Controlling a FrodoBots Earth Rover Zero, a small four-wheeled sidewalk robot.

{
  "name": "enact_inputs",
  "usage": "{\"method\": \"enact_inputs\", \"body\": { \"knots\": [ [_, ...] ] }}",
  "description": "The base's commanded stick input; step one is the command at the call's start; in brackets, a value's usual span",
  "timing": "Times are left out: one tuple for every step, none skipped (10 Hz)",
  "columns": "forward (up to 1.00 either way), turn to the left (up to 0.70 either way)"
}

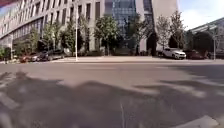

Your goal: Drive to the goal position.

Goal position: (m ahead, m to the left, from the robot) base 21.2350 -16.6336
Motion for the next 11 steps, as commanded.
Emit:
{"method": "enact_inputs", "body": {
  "knots": [
    [0.7, -0.14],
    [0.7, -0.14],
    [0.7, -0.14],
    [0.7, -0.14],
    [0.7, -0.14],
    [0.7, -0.14],
    [0.7, -0.14],
    [0.7, -0.14],
    [0.7, -0.14],
    [0.7, -0.14],
    [0.7, -0.14]
  ]
}}
